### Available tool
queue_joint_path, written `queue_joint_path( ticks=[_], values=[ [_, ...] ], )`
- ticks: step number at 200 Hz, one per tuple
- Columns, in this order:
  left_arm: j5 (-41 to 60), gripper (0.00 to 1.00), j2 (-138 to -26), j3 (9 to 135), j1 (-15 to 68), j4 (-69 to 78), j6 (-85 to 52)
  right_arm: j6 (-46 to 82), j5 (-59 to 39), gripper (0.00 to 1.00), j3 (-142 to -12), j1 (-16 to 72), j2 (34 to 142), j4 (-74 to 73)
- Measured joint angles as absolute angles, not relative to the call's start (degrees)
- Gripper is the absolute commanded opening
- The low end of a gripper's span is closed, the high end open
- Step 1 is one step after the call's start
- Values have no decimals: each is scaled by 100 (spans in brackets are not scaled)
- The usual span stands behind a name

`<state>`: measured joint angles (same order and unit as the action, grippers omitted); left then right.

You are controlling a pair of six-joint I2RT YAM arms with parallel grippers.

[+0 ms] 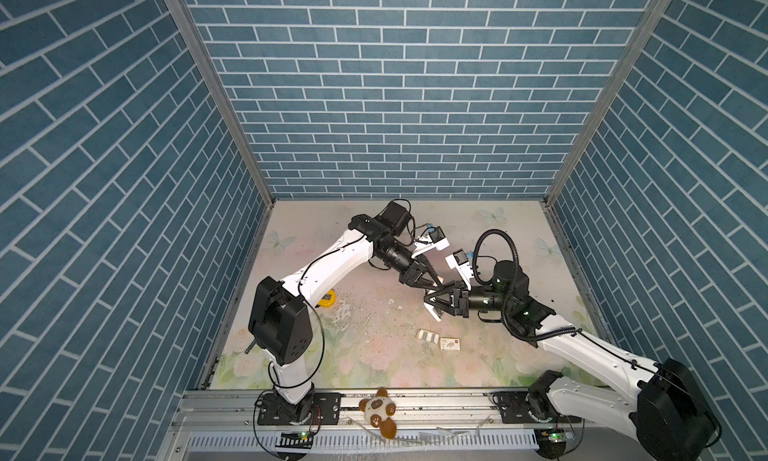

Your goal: Load the staples into the stapler

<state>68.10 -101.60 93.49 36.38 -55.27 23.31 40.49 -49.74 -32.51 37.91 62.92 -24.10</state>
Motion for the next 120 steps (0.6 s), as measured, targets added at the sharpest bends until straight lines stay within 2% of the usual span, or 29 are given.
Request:
queue_joint_path(
  ticks=[14, 26, 44, 61, 73, 79, 120],
  values=[
    [6803, 2, -10160, 9336, 3634, -5494, 2287, 3992, -4945, 17, -3251, 3793, 6296, -2408],
    [6794, 10, -10160, 9295, 3603, -5472, 2169, 3833, -4923, 14, -3251, 3800, 6294, -2392],
    [6812, 38, -10151, 9212, 3590, -5380, 2145, 3778, -4897, 12, -3251, 3802, 6318, -2314],
    [6648, 46, -10114, 9120, 3588, -5196, 2167, 3894, -4869, 11, -3264, 3806, 6324, -2154],
    [6504, 67, -10092, 9076, 3586, -5048, 2176, 3911, -4873, 9, -3317, 3809, 6351, -2045],
    [6431, 75, -10084, 9070, 3575, -4974, 2187, 3903, -4875, 9, -3358, 3822, 6372, -1970],
    [6112, 88, -9878, 8956, 3483, -4692, 2169, 3780, -4678, 9, -3667, 3854, 6434, -1258]
  ],
)
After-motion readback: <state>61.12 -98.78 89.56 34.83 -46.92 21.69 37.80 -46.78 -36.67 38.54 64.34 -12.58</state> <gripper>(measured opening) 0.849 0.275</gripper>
